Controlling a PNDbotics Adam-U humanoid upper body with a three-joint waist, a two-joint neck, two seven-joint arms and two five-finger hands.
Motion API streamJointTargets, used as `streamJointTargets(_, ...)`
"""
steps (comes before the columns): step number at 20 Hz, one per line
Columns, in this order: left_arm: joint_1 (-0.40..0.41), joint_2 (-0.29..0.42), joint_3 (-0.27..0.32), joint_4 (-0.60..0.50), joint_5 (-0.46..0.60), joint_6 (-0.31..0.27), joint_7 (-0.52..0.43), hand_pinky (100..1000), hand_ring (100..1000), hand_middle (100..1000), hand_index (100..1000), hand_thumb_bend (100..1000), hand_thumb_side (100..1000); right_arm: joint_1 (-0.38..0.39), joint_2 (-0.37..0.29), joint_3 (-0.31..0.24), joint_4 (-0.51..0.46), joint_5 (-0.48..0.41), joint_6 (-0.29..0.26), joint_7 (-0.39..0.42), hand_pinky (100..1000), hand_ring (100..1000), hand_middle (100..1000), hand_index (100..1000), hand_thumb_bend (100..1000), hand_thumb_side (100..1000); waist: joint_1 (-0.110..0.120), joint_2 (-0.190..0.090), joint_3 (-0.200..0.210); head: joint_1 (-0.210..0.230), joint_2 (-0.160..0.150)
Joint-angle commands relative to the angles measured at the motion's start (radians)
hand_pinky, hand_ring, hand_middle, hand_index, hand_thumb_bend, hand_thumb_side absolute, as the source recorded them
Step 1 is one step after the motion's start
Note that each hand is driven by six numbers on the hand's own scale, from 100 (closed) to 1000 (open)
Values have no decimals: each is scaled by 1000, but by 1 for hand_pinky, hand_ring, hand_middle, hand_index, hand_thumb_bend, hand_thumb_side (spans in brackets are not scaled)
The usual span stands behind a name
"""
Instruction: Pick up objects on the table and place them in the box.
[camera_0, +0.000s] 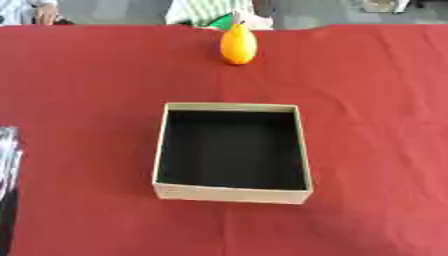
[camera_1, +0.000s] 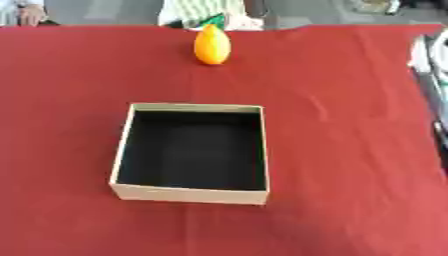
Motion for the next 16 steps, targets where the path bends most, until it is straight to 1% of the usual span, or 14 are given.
streamJointTargets(1,-4,16,0,-18,-1,2,-4,455,666,700,845,257,644,-96,-27,32,120,102,29,125,872,888,841,879,100,814,0,-31,0,-4,14)
streamJointTargets(3,-1,16,-1,-18,-1,2,-6,456,667,700,844,258,644,-161,-11,53,226,166,26,186,869,895,846,876,100,819,-2,-39,0,-6,20)
streamJointTargets(5,2,14,-3,-18,-1,3,-8,456,667,700,844,258,644,-222,23,66,356,228,12,231,868,906,859,877,100,845,-2,-46,0,-11,26)
streamJointTargets(6,3,14,-4,-18,-1,4,-9,456,667,700,844,259,644,-249,41,69,421,256,0,246,866,914,868,875,100,845,-1,-49,0,-13,28)
streamJointTargets(9,7,13,-6,-18,0,6,-11,456,667,700,844,260,643,-321,104,68,624,343,-51,267,865,931,884,875,100,893,3,-56,1,-19,37)
streamJointTargets(12,6,11,-7,-18,0,6,-13,455,667,699,843,260,643,-376,173,43,795,420,-103,263,867,946,896,880,100,943,7,-60,1,-22,41)
streamJointTargets(16,6,5,-12,-18,3,7,-18,455,667,699,844,260,644,-431,263,-14,988,518,-147,230,868,961,909,885,100,1000,10,-63,3,-27,34)
